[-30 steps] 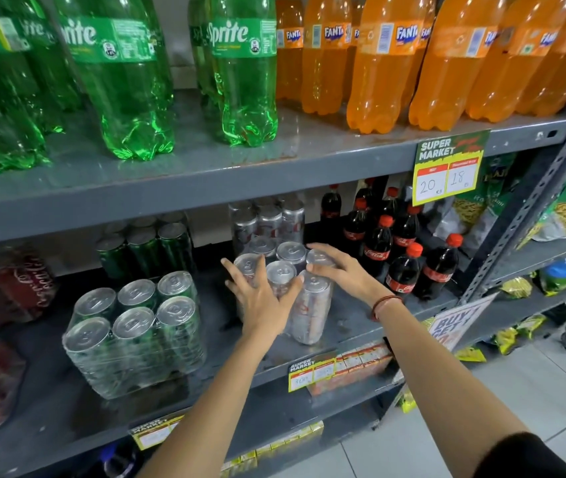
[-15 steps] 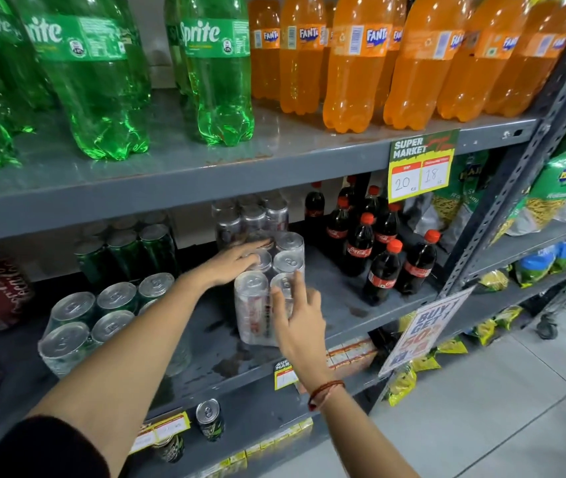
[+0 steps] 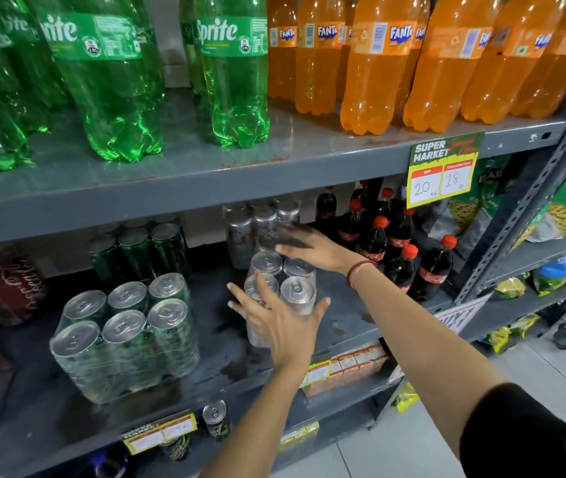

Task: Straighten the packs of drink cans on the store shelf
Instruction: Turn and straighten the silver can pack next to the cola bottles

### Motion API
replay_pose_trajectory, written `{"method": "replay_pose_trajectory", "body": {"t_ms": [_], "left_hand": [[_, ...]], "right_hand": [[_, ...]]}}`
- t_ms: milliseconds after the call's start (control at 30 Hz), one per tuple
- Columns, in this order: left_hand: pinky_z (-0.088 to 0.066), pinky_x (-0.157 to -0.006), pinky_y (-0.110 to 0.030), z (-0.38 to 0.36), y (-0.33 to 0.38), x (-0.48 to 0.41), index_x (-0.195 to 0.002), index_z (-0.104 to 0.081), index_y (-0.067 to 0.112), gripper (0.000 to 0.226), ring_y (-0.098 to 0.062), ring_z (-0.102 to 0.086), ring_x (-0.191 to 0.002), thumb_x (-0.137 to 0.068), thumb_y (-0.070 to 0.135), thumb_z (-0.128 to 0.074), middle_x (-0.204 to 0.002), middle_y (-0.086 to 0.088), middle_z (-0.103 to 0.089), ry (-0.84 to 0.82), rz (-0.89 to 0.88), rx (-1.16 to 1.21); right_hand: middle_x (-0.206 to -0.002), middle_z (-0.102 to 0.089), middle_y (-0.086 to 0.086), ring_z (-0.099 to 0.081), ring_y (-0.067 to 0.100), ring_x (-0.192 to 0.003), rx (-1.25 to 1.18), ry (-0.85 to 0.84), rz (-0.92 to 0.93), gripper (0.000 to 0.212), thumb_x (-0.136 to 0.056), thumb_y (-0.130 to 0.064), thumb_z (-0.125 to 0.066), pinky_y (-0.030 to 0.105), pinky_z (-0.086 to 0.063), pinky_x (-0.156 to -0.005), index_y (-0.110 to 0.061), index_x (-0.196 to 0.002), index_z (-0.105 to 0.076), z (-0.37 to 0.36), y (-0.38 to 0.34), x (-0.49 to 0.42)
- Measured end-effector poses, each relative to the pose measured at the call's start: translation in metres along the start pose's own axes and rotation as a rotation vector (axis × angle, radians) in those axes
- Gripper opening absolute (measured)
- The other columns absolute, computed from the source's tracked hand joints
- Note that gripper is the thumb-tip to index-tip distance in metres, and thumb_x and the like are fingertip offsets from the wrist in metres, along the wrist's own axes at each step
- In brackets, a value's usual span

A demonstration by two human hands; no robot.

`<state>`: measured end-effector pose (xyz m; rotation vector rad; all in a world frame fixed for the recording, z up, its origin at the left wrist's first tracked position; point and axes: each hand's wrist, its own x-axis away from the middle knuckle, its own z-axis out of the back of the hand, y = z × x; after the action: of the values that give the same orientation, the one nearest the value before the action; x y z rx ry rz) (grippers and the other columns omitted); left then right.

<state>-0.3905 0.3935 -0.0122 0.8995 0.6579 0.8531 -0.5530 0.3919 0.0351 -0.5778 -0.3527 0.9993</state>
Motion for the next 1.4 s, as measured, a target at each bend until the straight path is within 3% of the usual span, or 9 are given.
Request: {"method": "replay_pose_trajectory", "body": {"t_ms": [133, 233, 300, 400, 533, 633, 767, 933, 1400], "left_hand": [[-0.02, -0.109, -0.063, -0.006, -0.008, -0.008, -0.143, -0.02, 0.02, 0.118, -0.049, 0.008, -0.14, -0.049, 0.045, -0.087, -0.155, -0.018, 0.015, 0.023, 0.006, -0.026], [-0.014, -0.111, -0.057, 0.001, -0.021, -0.028, -0.142, -0.024, 0.022, 0.113, -0.044, 0.011, -0.141, -0.049, 0.033, -0.088, -0.155, -0.016, 0.016, -0.034, -0.033, 0.027], [-0.01, -0.114, -0.048, 0.015, -0.03, -0.048, -0.14, -0.026, 0.023, 0.11, -0.038, 0.013, -0.142, -0.049, 0.026, -0.088, -0.154, -0.016, 0.019, -0.153, -0.106, 0.058], [-0.017, -0.109, -0.026, 0.036, -0.033, -0.082, -0.142, -0.028, 0.028, 0.11, -0.027, 0.005, -0.144, -0.051, 0.022, -0.089, -0.153, -0.016, 0.024, -0.378, -0.144, 0.008], [-0.01, -0.104, -0.017, 0.051, -0.029, -0.115, -0.147, -0.02, 0.029, 0.114, -0.025, 0.007, -0.142, -0.055, 0.02, -0.087, -0.155, -0.019, 0.019, -0.548, -0.176, -0.171], [-0.008, -0.11, -0.022, 0.054, -0.026, -0.125, -0.147, -0.018, 0.03, 0.114, -0.018, 0.012, -0.139, -0.056, 0.02, -0.086, -0.155, -0.019, 0.019, -0.578, -0.211, -0.26], [-0.025, -0.112, -0.036, 0.049, -0.023, -0.12, -0.148, -0.01, 0.025, 0.121, -0.033, -0.014, -0.143, -0.055, 0.026, -0.087, -0.156, -0.014, 0.015, -0.533, -0.297, -0.433], [-0.021, -0.114, -0.038, 0.049, -0.026, -0.113, -0.149, -0.009, 0.016, 0.119, -0.029, -0.011, -0.145, -0.058, 0.029, -0.086, -0.159, -0.008, 0.003, -0.494, -0.389, -0.462], [-0.026, -0.111, -0.044, 0.059, -0.026, -0.071, -0.149, -0.007, 0.02, 0.119, -0.028, -0.014, -0.144, -0.059, 0.032, -0.085, -0.159, 0.0, 0.007, -0.517, -0.402, -0.483]], "right_hand": [[-0.157, -0.024, 0.007, -0.011, 0.022, -0.146, 0.154, -0.023, -0.014, 0.064, -0.085, -0.06, -0.05, 0.045, 0.001, -0.117, -0.036, -0.142, -0.035, -0.011, 0.005, -0.004], [-0.154, -0.028, 0.008, -0.02, 0.031, -0.141, 0.206, 0.078, -0.085, 0.064, -0.082, -0.067, -0.047, 0.044, -0.011, -0.116, -0.042, -0.14, -0.035, -0.014, 0.009, 0.002], [-0.15, -0.032, 0.009, -0.026, 0.036, -0.135, 0.252, 0.14, -0.126, 0.067, -0.082, -0.069, -0.045, 0.045, -0.022, -0.113, -0.042, -0.141, -0.033, -0.014, 0.013, 0.011], [-0.146, -0.032, 0.011, -0.024, 0.04, -0.132, 0.258, 0.174, -0.177, 0.073, -0.08, -0.068, -0.048, 0.047, -0.021, -0.112, -0.035, -0.143, -0.032, -0.012, 0.017, 0.025], [-0.15, -0.021, 0.014, -0.016, 0.038, -0.14, 0.117, 0.03, -0.213, 0.1, -0.066, -0.07, -0.064, 0.046, -0.018, -0.116, -0.029, -0.147, -0.023, -0.002, 0.018, 0.035], [-0.157, -0.005, 0.015, -0.004, 0.038, -0.145, 0.184, -0.06, -0.153, 0.122, -0.054, -0.059, -0.081, 0.047, -0.017, -0.118, -0.027, -0.149, -0.012, -0.001, 0.017, 0.031], [-0.159, -0.004, 0.016, -0.011, 0.032, -0.146, 0.284, -0.007, -0.065, 0.121, -0.053, -0.038, -0.089, 0.04, -0.021, -0.117, -0.029, -0.149, -0.015, -0.008, 0.018, 0.024], [-0.16, -0.013, 0.006, -0.035, 0.035, -0.137, 0.321, 0.103, -0.032, 0.114, -0.056, -0.035, -0.087, 0.045, -0.034, -0.108, -0.03, -0.148, -0.021, -0.016, 0.02, 0.029], [-0.161, -0.007, -0.001, -0.036, 0.035, -0.136, 0.313, 0.108, -0.03, 0.108, -0.063, -0.033, -0.083, 0.048, -0.034, -0.106, -0.032, -0.148, -0.017, -0.024, 0.016, 0.074]]}}
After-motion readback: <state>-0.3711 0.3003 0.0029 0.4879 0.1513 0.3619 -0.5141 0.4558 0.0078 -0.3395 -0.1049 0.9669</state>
